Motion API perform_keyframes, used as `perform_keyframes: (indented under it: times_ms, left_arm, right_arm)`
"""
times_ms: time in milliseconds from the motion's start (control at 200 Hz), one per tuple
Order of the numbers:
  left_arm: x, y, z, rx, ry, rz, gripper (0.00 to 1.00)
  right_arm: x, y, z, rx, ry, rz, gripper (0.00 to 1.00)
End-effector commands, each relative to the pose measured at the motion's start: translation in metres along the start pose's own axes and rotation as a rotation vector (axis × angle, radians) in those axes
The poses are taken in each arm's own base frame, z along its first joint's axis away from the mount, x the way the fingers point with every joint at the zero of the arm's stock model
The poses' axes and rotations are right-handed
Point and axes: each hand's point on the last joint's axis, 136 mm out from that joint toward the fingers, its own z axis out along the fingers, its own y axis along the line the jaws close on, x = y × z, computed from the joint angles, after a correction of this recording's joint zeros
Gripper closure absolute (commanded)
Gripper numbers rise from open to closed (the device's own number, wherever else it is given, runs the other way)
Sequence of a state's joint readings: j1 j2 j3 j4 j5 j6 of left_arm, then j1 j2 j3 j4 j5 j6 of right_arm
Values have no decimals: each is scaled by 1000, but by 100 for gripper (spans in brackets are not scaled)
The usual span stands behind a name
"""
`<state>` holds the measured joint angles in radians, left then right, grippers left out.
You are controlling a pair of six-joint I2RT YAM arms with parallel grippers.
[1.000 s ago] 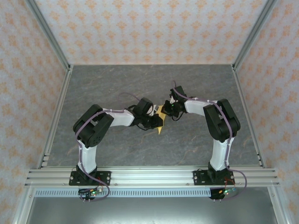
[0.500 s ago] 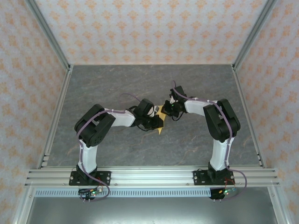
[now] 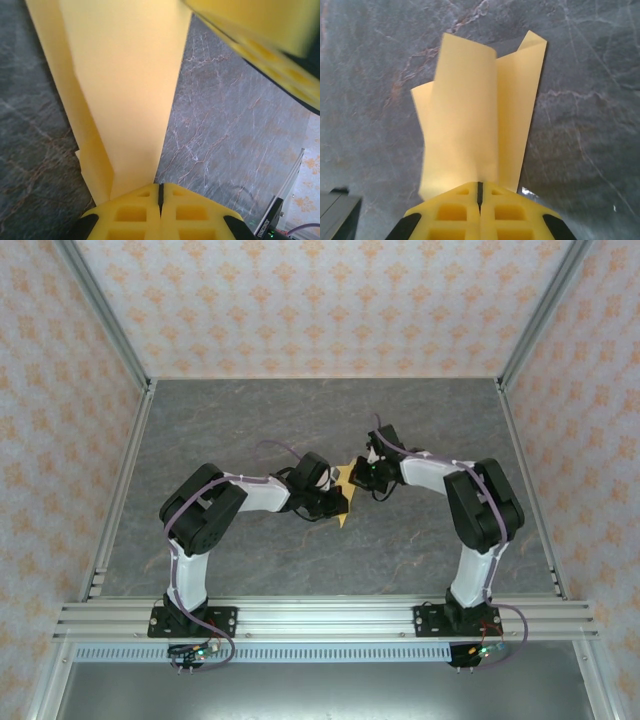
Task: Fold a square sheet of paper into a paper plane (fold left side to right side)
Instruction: Fold the wing for the fifth time at the center of the table.
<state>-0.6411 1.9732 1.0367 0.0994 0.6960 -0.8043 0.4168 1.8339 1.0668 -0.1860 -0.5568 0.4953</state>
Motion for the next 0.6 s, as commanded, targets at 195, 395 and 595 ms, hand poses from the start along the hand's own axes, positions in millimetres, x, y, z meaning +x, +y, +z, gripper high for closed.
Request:
perform_keyframes:
  times_ms: [195, 395, 595]
  left_arm:
    - [23, 51, 6, -196, 43, -70, 100]
    - [23, 51, 5, -200, 42, -69, 100]
    - [25, 54, 4, -213, 45, -75, 100]
  right_arm:
    - [18, 23, -7, -138, 14, -18, 100]
    - [30, 25, 10, -116, 52, -36, 100]
    - [27, 5, 19, -12, 43, -75, 100]
